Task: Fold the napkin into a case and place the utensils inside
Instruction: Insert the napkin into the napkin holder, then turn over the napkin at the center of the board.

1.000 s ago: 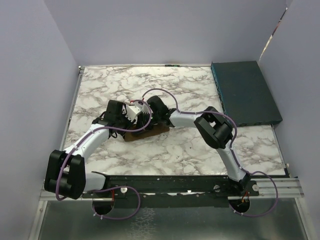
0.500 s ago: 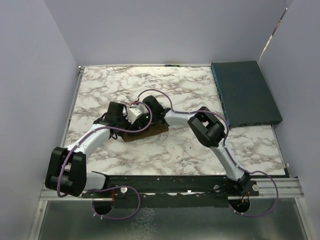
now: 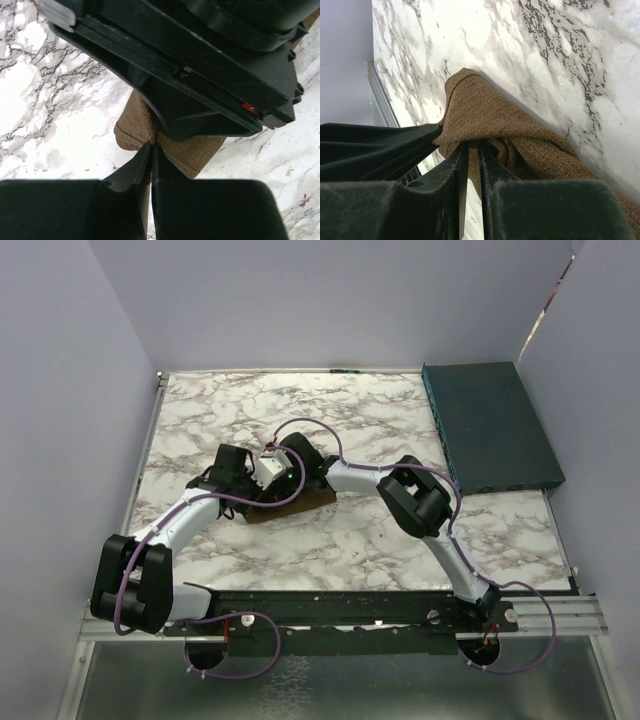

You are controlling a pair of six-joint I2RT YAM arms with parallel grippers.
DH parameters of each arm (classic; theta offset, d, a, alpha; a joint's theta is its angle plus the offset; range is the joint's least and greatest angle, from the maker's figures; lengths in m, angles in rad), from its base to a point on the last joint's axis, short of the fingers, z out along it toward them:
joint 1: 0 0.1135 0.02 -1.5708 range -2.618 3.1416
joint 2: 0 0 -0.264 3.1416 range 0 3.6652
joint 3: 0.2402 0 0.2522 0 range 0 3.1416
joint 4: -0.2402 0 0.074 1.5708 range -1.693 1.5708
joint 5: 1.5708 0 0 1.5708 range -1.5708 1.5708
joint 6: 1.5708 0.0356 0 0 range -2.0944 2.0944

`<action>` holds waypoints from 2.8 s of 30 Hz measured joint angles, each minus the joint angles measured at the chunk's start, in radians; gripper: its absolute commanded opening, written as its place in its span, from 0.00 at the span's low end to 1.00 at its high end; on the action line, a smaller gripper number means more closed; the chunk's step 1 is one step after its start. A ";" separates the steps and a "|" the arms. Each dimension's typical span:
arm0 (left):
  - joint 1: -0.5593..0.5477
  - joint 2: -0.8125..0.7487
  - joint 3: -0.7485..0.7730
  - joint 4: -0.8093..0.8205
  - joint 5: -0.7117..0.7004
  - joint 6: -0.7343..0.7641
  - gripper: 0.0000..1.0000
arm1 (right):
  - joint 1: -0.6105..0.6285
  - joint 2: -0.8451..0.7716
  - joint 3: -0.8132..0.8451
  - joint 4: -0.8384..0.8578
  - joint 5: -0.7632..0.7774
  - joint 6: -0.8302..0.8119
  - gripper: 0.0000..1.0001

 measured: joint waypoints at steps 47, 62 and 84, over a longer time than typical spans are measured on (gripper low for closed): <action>-0.015 0.063 -0.074 0.124 0.054 0.230 0.03 | -0.069 -0.021 0.010 0.176 -0.131 0.065 0.21; -0.014 0.043 -0.031 0.031 0.061 0.220 0.84 | -0.054 0.055 0.039 0.063 -0.123 -0.022 0.16; -0.008 -0.152 0.028 -0.284 0.133 0.727 0.99 | -0.067 0.060 0.037 0.063 -0.176 -0.080 0.15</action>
